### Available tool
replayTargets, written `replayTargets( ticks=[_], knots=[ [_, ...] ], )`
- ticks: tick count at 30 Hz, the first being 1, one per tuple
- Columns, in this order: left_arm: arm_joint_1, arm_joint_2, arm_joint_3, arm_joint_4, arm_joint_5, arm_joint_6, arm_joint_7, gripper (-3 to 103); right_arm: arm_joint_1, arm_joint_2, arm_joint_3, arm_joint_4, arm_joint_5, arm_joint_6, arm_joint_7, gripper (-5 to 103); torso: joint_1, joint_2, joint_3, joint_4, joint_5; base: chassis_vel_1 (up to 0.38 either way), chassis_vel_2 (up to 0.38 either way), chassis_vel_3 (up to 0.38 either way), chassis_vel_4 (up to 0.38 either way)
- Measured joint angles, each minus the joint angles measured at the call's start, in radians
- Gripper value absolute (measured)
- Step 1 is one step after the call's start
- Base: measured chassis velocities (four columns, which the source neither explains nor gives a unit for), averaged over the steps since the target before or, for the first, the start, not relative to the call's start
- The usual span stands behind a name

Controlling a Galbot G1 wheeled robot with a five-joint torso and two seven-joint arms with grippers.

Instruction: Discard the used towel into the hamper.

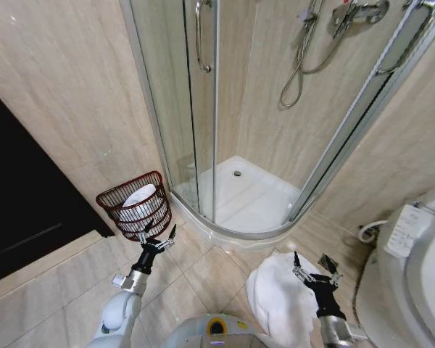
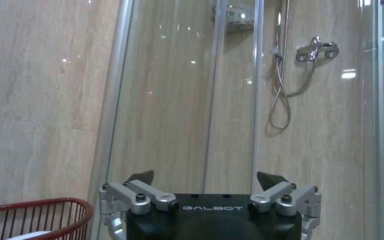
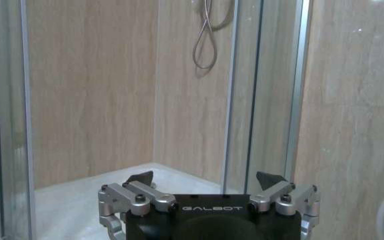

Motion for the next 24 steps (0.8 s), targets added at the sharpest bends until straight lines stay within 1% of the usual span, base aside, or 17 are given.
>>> replayTargets(
  ticks=[24],
  knots=[
    [0.000, 0.000, 0.000, 0.000, 0.000, 0.000, 0.000, 100, 0.000, 0.000, 0.000, 0.000, 0.000, 0.000, 0.000, 100, 0.000, 0.000, 0.000, 0.0000, 0.0000, 0.000, 0.000, 0.000, 0.000]
  ],
)
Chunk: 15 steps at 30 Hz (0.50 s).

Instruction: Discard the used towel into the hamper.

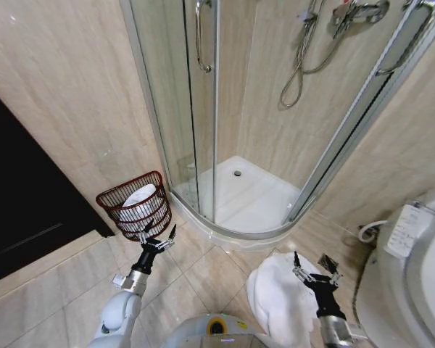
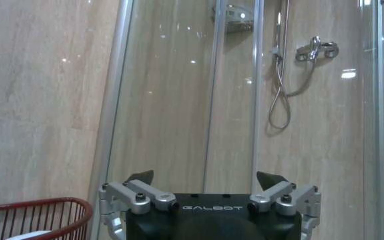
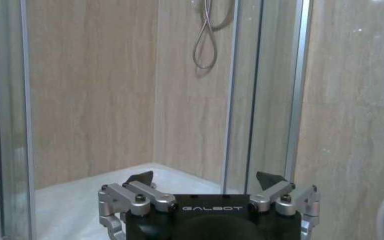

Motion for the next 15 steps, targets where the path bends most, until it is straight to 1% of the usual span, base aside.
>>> replayTargets(
  ticks=[15],
  knots=[
    [0.000, 0.000, 0.000, 0.000, 0.000, 0.000, 0.000, 100, 0.000, 0.000, 0.000, 0.000, 0.000, 0.000, 0.000, 100, 0.000, 0.000, 0.000, 0.0000, 0.0000, 0.000, 0.000, 0.000, 0.000]
  ],
)
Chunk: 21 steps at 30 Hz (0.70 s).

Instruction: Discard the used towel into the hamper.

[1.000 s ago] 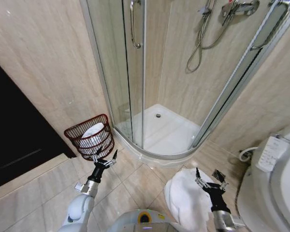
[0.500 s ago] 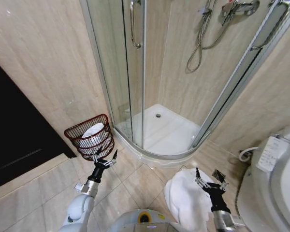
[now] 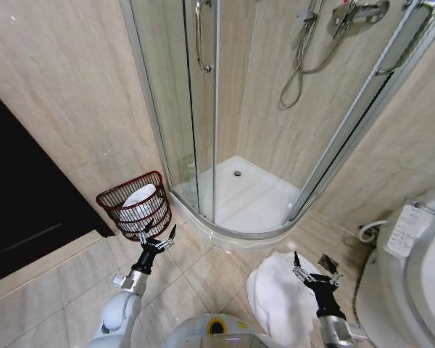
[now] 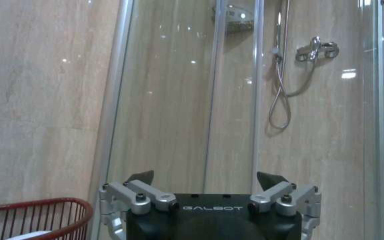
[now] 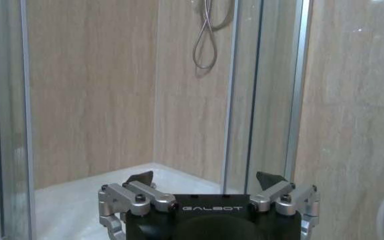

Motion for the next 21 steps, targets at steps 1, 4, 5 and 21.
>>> replayTargets(
  ticks=[1, 4, 5, 21],
  knots=[
    [0.000, 0.000, 0.000, 0.000, 0.000, 0.000, 0.000, 100, 0.000, 0.000, 0.000, 0.000, 0.000, 0.000, 0.000, 100, 0.000, 0.000, 0.000, 0.0000, 0.0000, 0.000, 0.000, 0.000, 0.000],
    [0.000, 0.000, 0.000, 0.000, 0.000, 0.000, 0.000, 100, 0.000, 0.000, 0.000, 0.000, 0.000, 0.000, 0.000, 100, 0.000, 0.000, 0.000, 0.0000, 0.0000, 0.000, 0.000, 0.000, 0.000],
    [0.000, 0.000, 0.000, 0.000, 0.000, 0.000, 0.000, 100, 0.000, 0.000, 0.000, 0.000, 0.000, 0.000, 0.000, 100, 0.000, 0.000, 0.000, 0.0000, 0.0000, 0.000, 0.000, 0.000, 0.000],
    [-0.059, 0.025, -0.028, -0.143, 0.008, 0.179, -0.262, 100, 0.133, -0.049, 0.221, 0.017, 0.135, -0.135, -0.041, 100, 0.000, 0.000, 0.000, 0.0001, 0.0002, 0.000, 0.000, 0.000, 0.000]
  ],
)
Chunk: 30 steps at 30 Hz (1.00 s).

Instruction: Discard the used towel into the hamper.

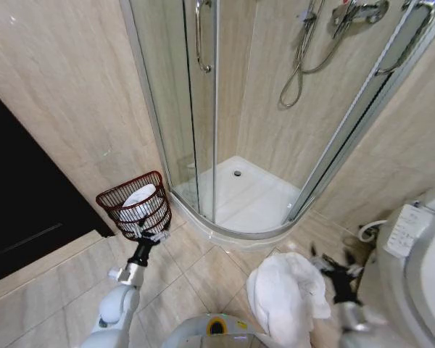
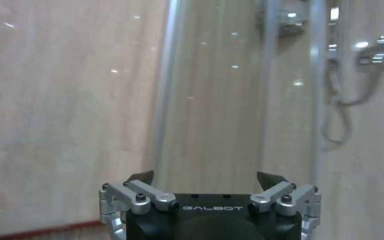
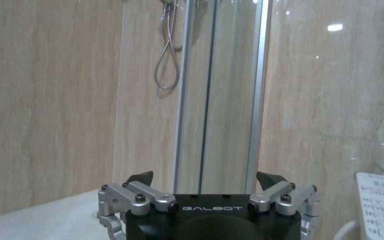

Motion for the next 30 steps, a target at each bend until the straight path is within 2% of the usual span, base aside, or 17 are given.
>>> replayTargets(
  ticks=[2, 4, 5, 8, 14, 16, 18, 21, 23, 24, 26, 28, 29, 30],
  knots=[
    [-0.003, 0.001, -0.002, -0.008, 0.001, 0.010, -0.014, 100, -0.001, 0.001, 0.001, 0.002, 0.001, 0.000, -0.002, 100, 0.000, 0.000, 0.000, 0.0000, 0.0001, 0.000, 0.000, 0.000, 0.000],
    [-0.010, 0.000, -0.005, -0.067, 0.001, 0.047, -0.076, 100, -0.017, 0.005, -0.003, 0.008, 0.003, 0.007, -0.011, 100, 0.000, 0.000, 0.000, -0.0002, -0.0002, 0.000, 0.000, 0.000, 0.000],
    [-0.004, -0.003, -0.004, -0.076, 0.000, 0.048, -0.077, 100, -0.023, 0.008, -0.009, 0.009, 0.002, 0.013, -0.012, 100, 0.000, 0.000, 0.000, -0.0001, 0.0003, 0.000, 0.000, 0.000, 0.000],
    [0.009, -0.004, -0.001, -0.078, 0.000, 0.047, -0.067, 100, -0.038, 0.013, -0.025, 0.008, 0.001, 0.022, -0.017, 100, 0.000, 0.000, 0.000, -0.0002, -0.0004, 0.000, 0.000, 0.000, 0.000],
    [0.062, -0.002, 0.022, -0.039, 0.013, 0.039, -0.007, 100, -0.047, 0.027, -0.072, -0.068, -0.002, 0.037, -0.030, 100, 0.000, 0.000, 0.000, -0.0001, -0.0002, 0.000, 0.000, 0.000, 0.000],
    [0.083, 0.000, 0.031, -0.024, 0.014, 0.037, 0.018, 100, -0.046, 0.026, -0.094, -0.107, 0.020, 0.020, -0.017, 100, 0.000, 0.000, 0.000, 0.0000, -0.0002, 0.000, 0.000, 0.000, 0.000],
    [0.110, 0.005, 0.043, 0.007, 0.018, 0.026, 0.047, 100, -0.036, 0.006, -0.126, -0.183, 0.102, -0.045, -0.015, 100, 0.000, 0.000, 0.000, 0.0000, -0.0002, 0.000, 0.000, 0.000, 0.000],
    [0.117, 0.007, 0.044, 0.015, 0.019, 0.022, 0.053, 100, -0.020, -0.001, -0.130, -0.225, 0.131, -0.079, -0.020, 100, 0.000, 0.000, 0.000, -0.0001, -0.0004, 0.000, 0.000, 0.000, 0.000],
    [0.125, 0.012, 0.046, 0.028, 0.012, 0.010, 0.056, 100, 0.040, -0.014, -0.127, -0.335, 0.173, -0.138, -0.036, 100, 0.000, 0.000, 0.000, -0.0002, 0.0001, 0.000, 0.000, 0.000, 0.000],
    [0.125, 0.012, 0.046, 0.028, 0.012, 0.010, 0.056, 100, 0.040, -0.014, -0.127, -0.335, 0.173, -0.138, -0.036, 100, 0.000, 0.000, 0.000, -0.0002, 0.0001, 0.000, 0.000, 0.000, 0.000],
    [0.127, 0.014, 0.046, 0.030, 0.006, -0.005, 0.060, 100, 0.119, -0.031, -0.115, -0.469, 0.180, -0.162, -0.071, 100, 0.000, 0.000, 0.000, 0.0000, 0.0001, 0.000, 0.000, 0.000, 0.000],
    [0.126, 0.013, 0.045, 0.028, 0.006, -0.007, 0.060, 100, 0.140, -0.036, -0.114, -0.504, 0.177, -0.162, -0.084, 100, 0.000, 0.000, 0.000, -0.0001, 0.0002, 0.000, 0.000, 0.000, 0.000],
    [0.122, 0.008, 0.044, 0.023, 0.006, -0.012, 0.058, 100, 0.190, -0.047, -0.114, -0.583, 0.158, -0.161, -0.113, 100, 0.000, 0.000, 0.000, -0.0001, 0.0000, 0.000, 0.000, 0.000, 0.000],
    [0.122, 0.008, 0.044, 0.023, 0.006, -0.012, 0.058, 100, 0.190, -0.047, -0.114, -0.583, 0.158, -0.161, -0.113, 100, 0.000, 0.000, 0.000, -0.0001, 0.0000, 0.000, 0.000, 0.000, 0.000]
  ],
)
